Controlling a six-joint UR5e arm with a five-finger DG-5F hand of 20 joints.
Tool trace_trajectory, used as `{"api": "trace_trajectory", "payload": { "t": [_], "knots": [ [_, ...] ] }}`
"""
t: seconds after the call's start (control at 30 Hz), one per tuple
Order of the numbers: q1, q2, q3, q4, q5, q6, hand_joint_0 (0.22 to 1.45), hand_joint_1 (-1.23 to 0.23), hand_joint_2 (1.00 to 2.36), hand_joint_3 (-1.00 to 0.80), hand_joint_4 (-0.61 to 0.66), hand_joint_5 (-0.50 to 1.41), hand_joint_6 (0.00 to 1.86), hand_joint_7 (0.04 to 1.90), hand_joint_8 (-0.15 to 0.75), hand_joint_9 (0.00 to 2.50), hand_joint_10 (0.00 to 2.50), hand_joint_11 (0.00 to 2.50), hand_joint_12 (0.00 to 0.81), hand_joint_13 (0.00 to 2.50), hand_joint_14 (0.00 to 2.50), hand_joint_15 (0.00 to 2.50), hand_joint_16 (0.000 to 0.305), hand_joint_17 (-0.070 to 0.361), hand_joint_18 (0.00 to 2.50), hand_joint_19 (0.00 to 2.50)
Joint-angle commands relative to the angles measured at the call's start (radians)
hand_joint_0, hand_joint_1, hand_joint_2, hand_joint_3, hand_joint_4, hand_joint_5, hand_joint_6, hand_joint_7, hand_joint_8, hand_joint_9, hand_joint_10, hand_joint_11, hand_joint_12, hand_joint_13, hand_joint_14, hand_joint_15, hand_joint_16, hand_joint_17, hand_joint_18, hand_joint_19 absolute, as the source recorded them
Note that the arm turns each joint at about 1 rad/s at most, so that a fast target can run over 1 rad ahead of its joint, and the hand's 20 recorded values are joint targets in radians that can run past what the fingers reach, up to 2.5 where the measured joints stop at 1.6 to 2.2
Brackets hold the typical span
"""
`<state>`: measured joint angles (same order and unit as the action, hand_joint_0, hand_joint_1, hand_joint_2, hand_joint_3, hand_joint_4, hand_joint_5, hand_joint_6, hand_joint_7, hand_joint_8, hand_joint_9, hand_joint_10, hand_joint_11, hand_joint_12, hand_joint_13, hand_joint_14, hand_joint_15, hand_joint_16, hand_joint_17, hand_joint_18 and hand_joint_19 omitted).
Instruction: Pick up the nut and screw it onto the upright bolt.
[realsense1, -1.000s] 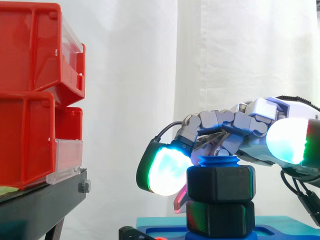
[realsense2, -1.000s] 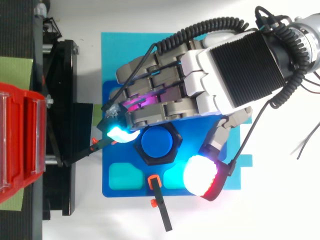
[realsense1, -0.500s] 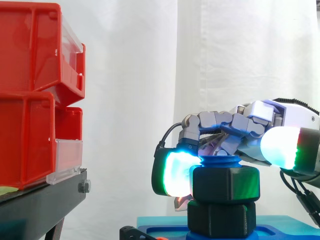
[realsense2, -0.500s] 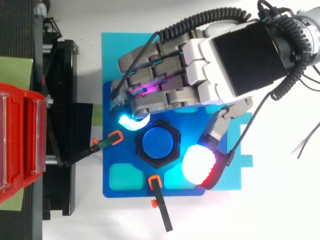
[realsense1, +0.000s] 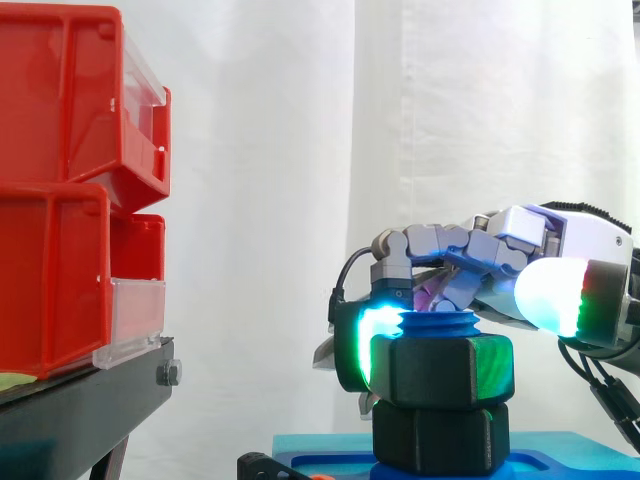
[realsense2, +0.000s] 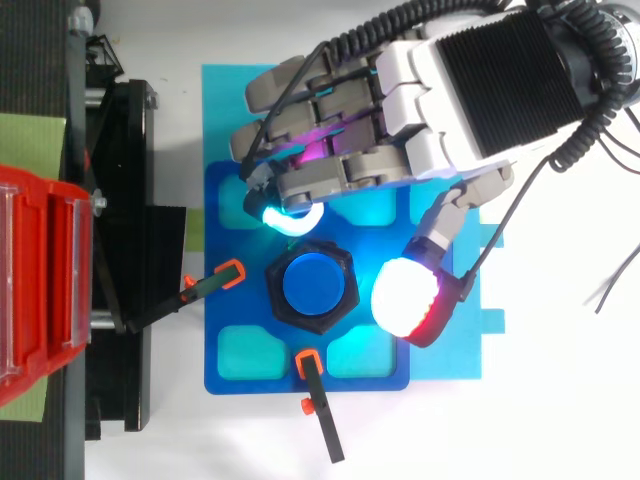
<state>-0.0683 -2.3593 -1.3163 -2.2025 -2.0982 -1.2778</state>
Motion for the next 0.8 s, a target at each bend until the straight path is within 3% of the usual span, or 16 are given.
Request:
{"api": "trace_trajectory", "payload": {
  "t": [0.0, 0.2, 0.3, 0.5, 0.77],
  "knots": [
    [-0.005, 0.000, 0.000, 0.001, -0.005, 0.000, 0.49, -0.18, 1.00, -0.50, 0.17, -0.03, 0.56, 1.51, 0.282, 1.07, 0.00, 0.04, 0.217, 0.78, 0.00, 0.00, 0.033, 0.075, 0.62, 0.23],
    [-0.010, 0.000, 0.000, 0.010, -0.005, 0.002, 0.49, -0.18, 1.00, -0.50, 0.20, -0.02, 0.50, 1.52, 0.283, 1.06, 0.00, 0.04, 0.218, 0.78, 0.00, 0.00, 0.033, 0.075, 0.63, 0.23],
    [-0.013, 0.000, 0.000, 0.026, -0.006, 0.002, 0.49, -0.18, 1.00, -0.50, 0.21, -0.03, 0.50, 1.44, 0.280, 1.05, 0.00, 0.04, 0.220, 0.78, 0.00, 0.00, 0.034, 0.075, 0.63, 0.23],
    [-0.019, 0.000, 0.003, 0.066, -0.025, 0.009, 0.49, -0.18, 1.00, -0.50, 0.29, -0.06, 0.50, 1.13, 0.271, 1.05, 0.00, 0.03, 0.222, 0.79, 0.00, 0.00, 0.034, 0.077, 0.63, 0.22],
    [-0.025, 0.000, 0.034, 0.064, -0.046, 0.014, 0.48, -0.18, 1.00, -0.50, 0.23, -0.09, 0.50, 0.80, 0.254, 1.03, 0.00, 0.00, 0.220, 0.78, 0.00, 0.00, 0.035, 0.078, 0.63, 0.23]
  ]
}}
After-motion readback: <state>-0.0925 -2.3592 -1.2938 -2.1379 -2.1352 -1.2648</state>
